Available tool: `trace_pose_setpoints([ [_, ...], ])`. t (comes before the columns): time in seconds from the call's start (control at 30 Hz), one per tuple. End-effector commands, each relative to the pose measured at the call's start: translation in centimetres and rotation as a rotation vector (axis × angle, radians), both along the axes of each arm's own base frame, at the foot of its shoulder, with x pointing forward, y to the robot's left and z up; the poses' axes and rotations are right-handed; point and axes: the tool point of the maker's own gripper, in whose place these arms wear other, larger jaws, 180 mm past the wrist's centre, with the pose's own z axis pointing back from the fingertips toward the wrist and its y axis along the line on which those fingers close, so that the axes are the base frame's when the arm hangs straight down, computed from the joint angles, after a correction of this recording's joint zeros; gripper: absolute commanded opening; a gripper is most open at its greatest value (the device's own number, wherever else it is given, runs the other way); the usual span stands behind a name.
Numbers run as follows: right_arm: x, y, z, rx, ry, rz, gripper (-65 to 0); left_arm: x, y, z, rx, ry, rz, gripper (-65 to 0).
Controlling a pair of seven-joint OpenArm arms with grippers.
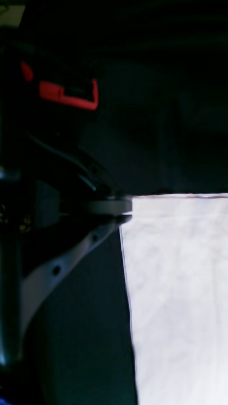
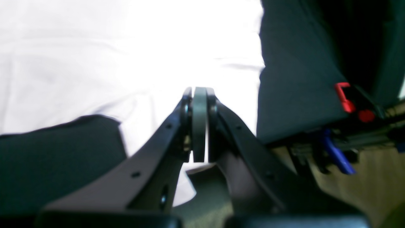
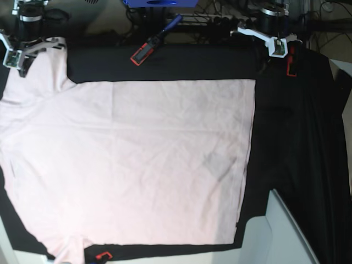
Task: Fold the T-shirt properly
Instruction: 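Move both grippers down to the shirt's shoulder corners by the collar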
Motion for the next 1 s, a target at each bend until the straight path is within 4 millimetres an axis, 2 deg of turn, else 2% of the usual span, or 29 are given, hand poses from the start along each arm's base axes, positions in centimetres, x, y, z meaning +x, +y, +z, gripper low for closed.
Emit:
trace_pose_setpoints([
  [0.0, 0.4, -0.5, 1.2, 0.029, -0.050, -0.022, -57.2, -0.2, 0.9, 0.4, 0.020, -0.007, 0.009, -65.0],
  [0.1, -0.5, -1.3, 0.4, 0.232, -0.070, -0.101, -44.3, 0.5, 1.4, 0.4, 0.028, -0.011, 0.019, -65.0],
  [0.17, -1.0, -1.9, 0.1, 0.330, -0.076, -0.146, -35.5, 0.3, 1.8, -0.1, 0.035, 0.003, 0.021, -65.0],
  [0.23, -1.3, -2.0, 0.1, 0.407, -0.086, -0.162, -29.7, 0.7, 1.8, -0.1, 0.036, -0.002, 0.023, -65.0],
  [0.37, 0.0, -2.5, 0.8, 0.478, -0.125, -0.149, -29.6, 1.2, 2.0, -0.2, 0.036, -0.009, 0.026, -65.0],
  [0.47, 0.2, -3.6, -0.4, 0.532, -0.096, -0.200, -29.6, 2.0, 1.9, 0.2, 0.036, -0.028, 0.026, -65.0],
  [0.6, -0.1, -6.3, -2.5, 0.618, -0.057, -0.316, -29.6, 2.5, 1.9, 0.3, 0.036, -0.038, 0.026, -65.0],
  [0.73, 0.7, -7.9, -4.2, 0.667, 0.000, -0.293, -29.6, 2.5, 1.9, 0.3, 0.036, -0.039, 0.026, -65.0],
  [0.97, 0.1, -10.4, -7.0, 0.721, 0.048, -0.346, -29.6, 2.4, 2.0, 0.2, 0.036, -0.035, 0.027, -65.0],
])
